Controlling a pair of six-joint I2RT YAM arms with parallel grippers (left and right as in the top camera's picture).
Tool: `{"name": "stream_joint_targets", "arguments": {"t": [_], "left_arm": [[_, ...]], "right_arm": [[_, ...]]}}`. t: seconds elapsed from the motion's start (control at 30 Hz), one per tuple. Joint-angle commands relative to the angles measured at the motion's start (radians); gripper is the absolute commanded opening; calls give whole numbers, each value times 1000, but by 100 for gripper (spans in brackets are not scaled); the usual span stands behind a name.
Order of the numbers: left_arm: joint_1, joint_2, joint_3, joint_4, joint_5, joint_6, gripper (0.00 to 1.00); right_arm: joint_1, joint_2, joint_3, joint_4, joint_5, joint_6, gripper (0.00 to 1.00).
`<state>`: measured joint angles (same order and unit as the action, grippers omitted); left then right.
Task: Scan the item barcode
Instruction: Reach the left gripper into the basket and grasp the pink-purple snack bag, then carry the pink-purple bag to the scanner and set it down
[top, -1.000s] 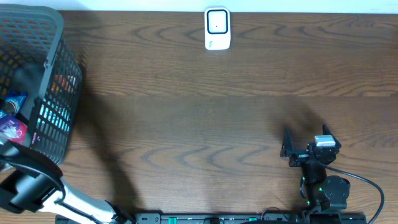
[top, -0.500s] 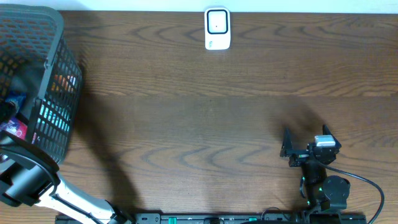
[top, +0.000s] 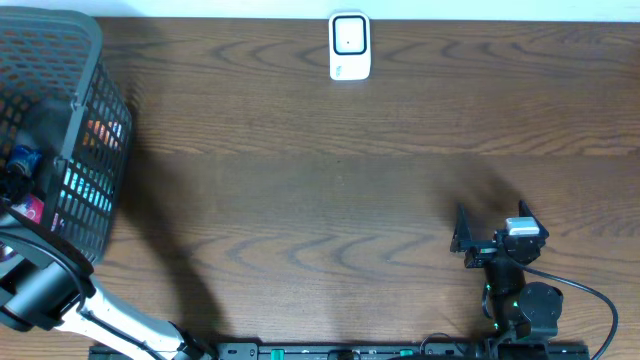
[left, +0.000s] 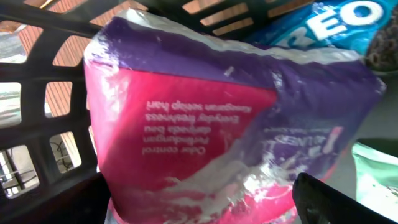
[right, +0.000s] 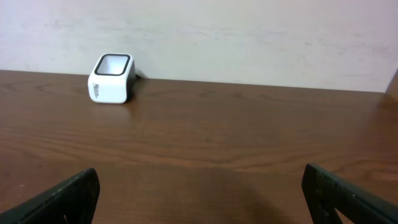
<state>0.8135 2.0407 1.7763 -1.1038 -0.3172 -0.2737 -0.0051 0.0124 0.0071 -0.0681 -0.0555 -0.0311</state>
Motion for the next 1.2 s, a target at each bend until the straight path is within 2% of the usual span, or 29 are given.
{"name": "stream_joint_targets", "arguments": {"t": [0.0,0.13,0.27,0.33,0.4,0.43,0.47,0.63,0.8,1.03,1.17], "left_arm": [[20,14,-9,4,-10,-9,93],[29,14,-22,14,-5,-9,93],[29,14,-56,45,24,-9,75],[29,14,-70,54,51,-9,58],[29,14,-72,56,76,-9,33],[29,14,-71,56,90,-9,11],[29,11,-71,55,96,-9,7],[26,-29,-44,28,163,-8,7],[26,-148,25,33,339,-9,7],[25,-438,68,237,662,-51,8],[5,-578,68,346,727,-101,7]], "right_arm": [[3,-4,-2,-3,-3,-8,99],[3,-4,-2,-3,-3,-8,99],[3,-4,-2,-3,-3,-8,99],[3,-4,-2,-3,-3,-8,99],[3,-4,-2,-3,-3,-8,99],[3,-4,-2,-3,-3,-8,99],[3,-4,-2,-3,-3,-8,99],[3,-4,-2,-3,-3,-8,100],[3,-4,-2,-3,-2,-8,99],[3,-4,-2,-3,-3,-8,99],[3,-4,-2,-3,-3,-8,99]]}}
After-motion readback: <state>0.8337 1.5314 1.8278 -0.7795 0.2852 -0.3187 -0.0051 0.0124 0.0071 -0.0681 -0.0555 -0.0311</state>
